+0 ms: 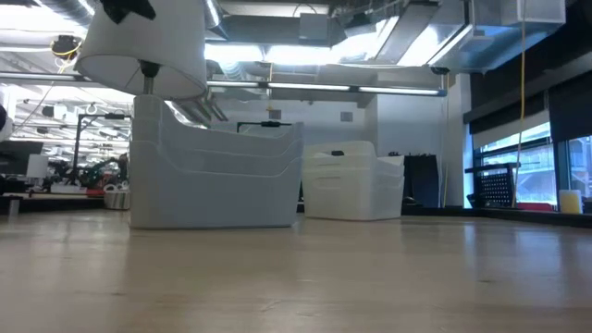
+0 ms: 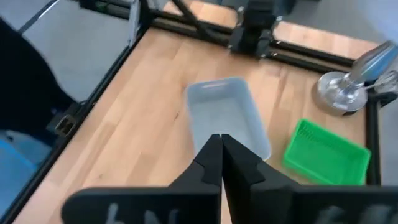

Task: Stack baskets by color
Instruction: Return to Home Position

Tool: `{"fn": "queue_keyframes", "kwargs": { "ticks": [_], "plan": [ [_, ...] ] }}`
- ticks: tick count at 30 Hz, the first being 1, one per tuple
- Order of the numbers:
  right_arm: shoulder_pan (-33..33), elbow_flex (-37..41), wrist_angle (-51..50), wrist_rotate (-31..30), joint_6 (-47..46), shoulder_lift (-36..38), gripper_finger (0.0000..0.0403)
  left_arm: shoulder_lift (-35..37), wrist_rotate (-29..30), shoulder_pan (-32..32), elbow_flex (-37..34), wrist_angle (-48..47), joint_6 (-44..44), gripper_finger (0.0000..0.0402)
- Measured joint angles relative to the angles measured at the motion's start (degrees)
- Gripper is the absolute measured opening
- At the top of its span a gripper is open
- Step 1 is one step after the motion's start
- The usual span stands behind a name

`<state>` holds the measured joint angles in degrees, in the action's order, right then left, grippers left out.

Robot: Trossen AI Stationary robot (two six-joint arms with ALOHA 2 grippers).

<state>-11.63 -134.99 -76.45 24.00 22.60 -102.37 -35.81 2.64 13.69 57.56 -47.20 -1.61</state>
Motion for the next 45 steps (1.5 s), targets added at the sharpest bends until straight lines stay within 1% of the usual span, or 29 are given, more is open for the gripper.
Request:
{"fn": "queue_keyframes", "kwargs": {
  "ticks": [3, 5, 8, 11, 16, 19, 22, 28, 31, 35, 36, 37, 41, 45],
  "plan": [
    [1.71, 0.01, -1.30, -0.43, -1.60, 1.67, 0.0001, 3.07, 3.71, 0.00, 0.00, -0.46, -0.02, 0.0000],
    [2.50, -0.01, -1.78, -1.07, -2.57, 2.57, 0.0001, 4.92, 5.15, 0.00, 0.00, -0.89, -0.02, 0.0000],
    [2.67, -0.01, -3.85, -4.72, -4.55, 3.91, 0.0001, 7.47, 5.29, 0.00, 0.00, -1.34, -0.01, 0.0000],
    [2.14, 0.01, -6.34, -6.96, -7.45, 5.40, 0.0000, 9.92, 5.24, 0.00, -0.02, -4.19, 0.52, 0.0000],
    [1.96, 2.36, -6.55, -8.12, -9.32, 8.96, 0.0000, 14.53, 5.21, 0.00, -1.75, -9.77, 2.93, 0.0000],
    [1.91, 6.87, -5.94, -8.59, -9.52, 12.80, 0.0000, 18.39, 5.23, 0.00, -3.44, -10.26, 4.09, 0.0000],
    [1.31, 14.89, -1.19, -8.64, -10.61, 18.66, 0.0000, 22.98, 5.37, 0.00, -5.51, -9.72, 4.43, 0.0000],
    [0.42, 37.65, 15.17, -9.40, -16.74, 34.10, 0.0000, 32.01, 6.63, 0.00, -8.62, -9.01, 5.90, 0.0000],
    [0.43, 48.01, 21.93, -9.40, -20.08, 42.01, 0.0000, 35.76, 8.77, 0.00, -10.19, -8.60, 5.88, 0.0000],
    [0.45, 60.40, 29.98, -9.36, -22.89, 52.26, 0.0000, 35.57, 10.09, 0.07, -10.75, -8.99, 5.18, 0.0000],
    [0.44, 63.26, 32.35, -9.42, -23.45, 54.69, 0.0000, 35.61, 10.09, 0.07, -10.79, -7.68, 4.31, 0.0000],
    [0.49, 66.12, 34.50, -9.42, -23.87, 57.11, 0.0000, 35.52, 9.68, 0.07, -11.15, -5.61, 4.03, 0.0000],
    [0.49, 76.91, 41.74, -9.44, -24.87, 66.33, 0.0000, 35.56, 6.71, 0.07, -11.81, -2.39, 3.44, 0.0000],
    [0.50, 84.41, 44.35, -9.46, -25.56, 75.40, 0.0000, 35.56, 5.62, 0.07, -11.78, -0.14, 2.77, 0.0000]
  ]
}}
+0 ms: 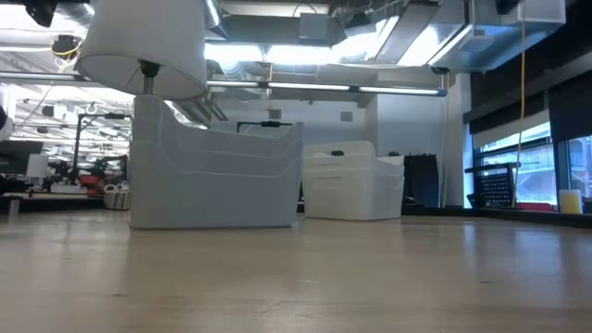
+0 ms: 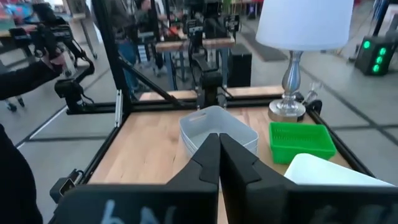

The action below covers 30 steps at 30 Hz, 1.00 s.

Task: Stack baskets by color
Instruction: Return to Home Position

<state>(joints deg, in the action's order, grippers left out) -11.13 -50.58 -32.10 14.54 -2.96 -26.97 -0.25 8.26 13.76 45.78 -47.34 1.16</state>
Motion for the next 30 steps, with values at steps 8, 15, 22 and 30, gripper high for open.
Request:
{"fn": "queue_keyframes", "kwargs": {
  "ticks": [8, 15, 22, 30],
  "plan": [
    [0.00, 8.46, 1.12, 0.03, 0.22, 16.04, 0.0000, 0.00, -2.22, 0.00, 0.02, 4.21, -0.19, 0.0000],
    [0.00, 12.27, -1.13, -1.27, 1.83, 26.94, 0.0000, 0.00, -2.36, 0.00, -1.26, 8.48, -0.21, 0.0000],
    [0.00, 11.49, -4.41, -2.96, 6.56, 26.46, 0.0000, -0.01, -1.34, 0.00, -7.73, 15.20, -1.37, 0.0000],
    [0.00, 19.76, 4.89, -3.00, 8.67, 26.72, 0.0000, 0.00, -1.32, 0.00, -20.81, 31.11, -1.24, 0.0000]
  ]
}}
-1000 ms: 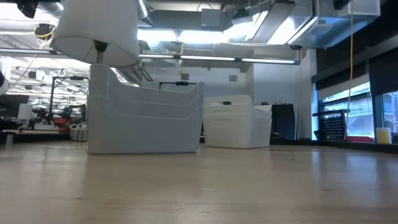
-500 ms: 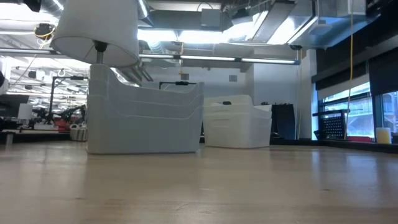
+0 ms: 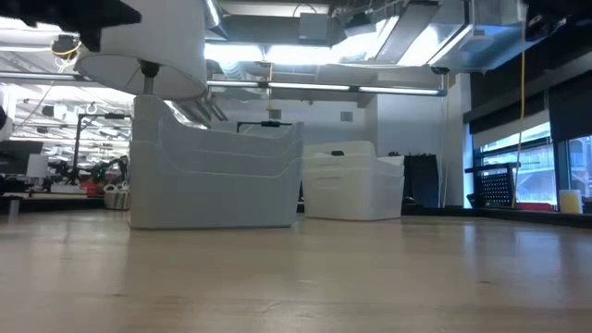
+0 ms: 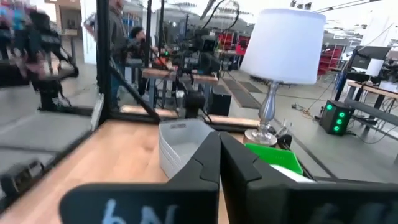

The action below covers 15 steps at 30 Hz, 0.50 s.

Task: Stack baskets by color
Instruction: Return to Home Position

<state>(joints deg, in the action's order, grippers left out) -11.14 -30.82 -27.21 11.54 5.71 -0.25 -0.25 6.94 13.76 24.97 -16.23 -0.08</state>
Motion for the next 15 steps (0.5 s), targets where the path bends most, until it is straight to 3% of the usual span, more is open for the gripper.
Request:
{"fn": "queue_keyframes", "kwargs": {
  "ticks": [7, 15],
  "plan": [
    [0.00, 11.08, 10.90, -0.07, 3.57, -0.06, 0.0000, 0.02, -0.46, -0.02, -11.05, 14.63, 1.61, 0.0000],
    [0.00, 17.67, 17.39, 0.29, 3.50, -0.07, 0.0000, 0.02, 0.22, 0.00, -19.63, 21.85, 2.54, 0.0000]
  ]
}}
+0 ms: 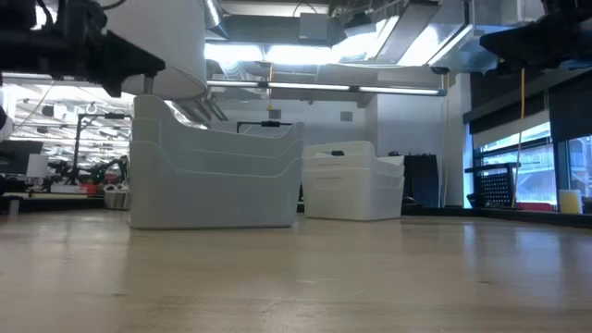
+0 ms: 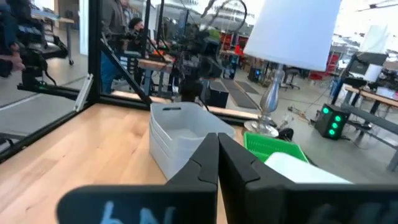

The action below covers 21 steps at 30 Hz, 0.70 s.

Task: Stack baskets by color
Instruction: Return to Home Position

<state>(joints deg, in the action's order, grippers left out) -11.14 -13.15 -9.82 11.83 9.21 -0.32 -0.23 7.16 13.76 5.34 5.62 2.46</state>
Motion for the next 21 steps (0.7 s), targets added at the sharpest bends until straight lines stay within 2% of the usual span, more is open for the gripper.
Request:
{"fn": "queue_keyframes", "kwargs": {
  "ticks": [6, 14, 21],
  "plan": [
    [0.00, 3.34, 4.35, 3.27, -0.46, 0.02, 0.0000, 0.00, 0.24, 0.00, -4.63, 3.10, -2.91, 0.0000],
    [0.02, 12.74, 13.18, 4.55, -6.12, -0.10, 0.0000, 0.00, -0.74, 0.36, -4.92, -1.43, -5.49, 0.0000],
    [0.00, 12.75, 13.79, 6.01, -6.23, -1.07, 0.0000, -0.04, 2.07, 0.38, -4.92, -2.53, -8.37, 0.0000]
  ]
}}
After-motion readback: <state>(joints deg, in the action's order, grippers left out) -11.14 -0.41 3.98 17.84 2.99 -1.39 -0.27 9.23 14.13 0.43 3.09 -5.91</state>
